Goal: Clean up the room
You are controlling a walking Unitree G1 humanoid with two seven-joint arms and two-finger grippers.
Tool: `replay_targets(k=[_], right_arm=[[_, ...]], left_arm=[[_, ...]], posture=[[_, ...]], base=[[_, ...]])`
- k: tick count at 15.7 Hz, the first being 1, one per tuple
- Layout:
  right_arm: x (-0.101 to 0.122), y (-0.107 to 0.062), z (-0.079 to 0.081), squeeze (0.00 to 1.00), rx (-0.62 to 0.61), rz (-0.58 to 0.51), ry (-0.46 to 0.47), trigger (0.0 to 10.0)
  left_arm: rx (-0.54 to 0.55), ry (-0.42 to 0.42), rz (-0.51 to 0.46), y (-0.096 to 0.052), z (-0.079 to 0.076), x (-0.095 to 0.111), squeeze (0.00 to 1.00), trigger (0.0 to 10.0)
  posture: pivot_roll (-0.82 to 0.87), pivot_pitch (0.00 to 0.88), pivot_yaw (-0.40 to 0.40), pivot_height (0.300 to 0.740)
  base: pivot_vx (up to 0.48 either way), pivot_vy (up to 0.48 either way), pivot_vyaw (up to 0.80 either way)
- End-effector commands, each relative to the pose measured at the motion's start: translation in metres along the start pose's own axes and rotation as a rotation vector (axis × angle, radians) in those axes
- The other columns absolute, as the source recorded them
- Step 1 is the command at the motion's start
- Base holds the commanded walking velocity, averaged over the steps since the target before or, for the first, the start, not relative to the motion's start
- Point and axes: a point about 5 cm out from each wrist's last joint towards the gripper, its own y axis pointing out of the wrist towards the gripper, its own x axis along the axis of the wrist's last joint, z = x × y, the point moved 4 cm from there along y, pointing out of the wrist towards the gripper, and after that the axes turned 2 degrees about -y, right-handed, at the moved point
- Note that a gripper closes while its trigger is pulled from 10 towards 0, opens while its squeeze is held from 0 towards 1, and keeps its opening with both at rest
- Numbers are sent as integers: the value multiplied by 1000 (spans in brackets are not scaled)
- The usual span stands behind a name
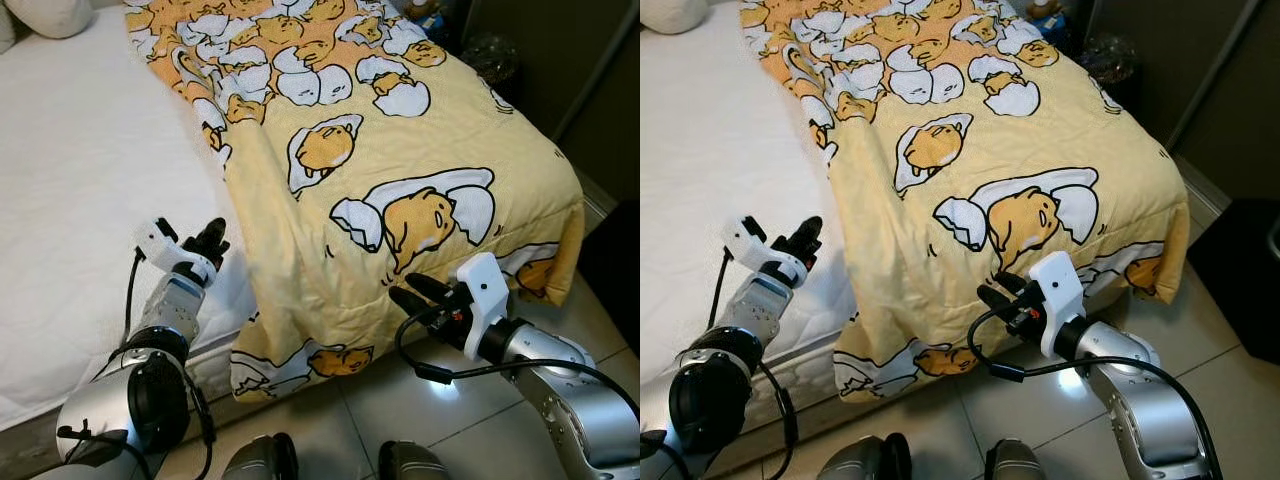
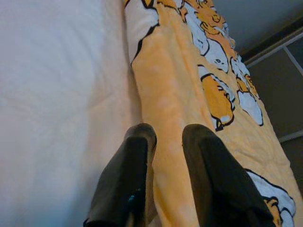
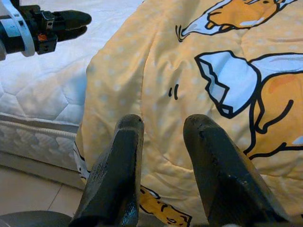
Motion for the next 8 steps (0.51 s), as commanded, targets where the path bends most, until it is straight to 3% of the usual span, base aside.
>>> replay_targets(k=[1,8], right_arm=[[1,-1,5,0,17,-4,-3,10000],[2,0,8,0,40,0,-8,10000]], left_arm=[[3,-32,14,0,0,-4,1000,10000],[85,-91,33,-6,15,-14,1000,10000]], posture=[[-336,127,109,740],[-341,114,103,740]], base=[[0,0,0],[0,0,0]])
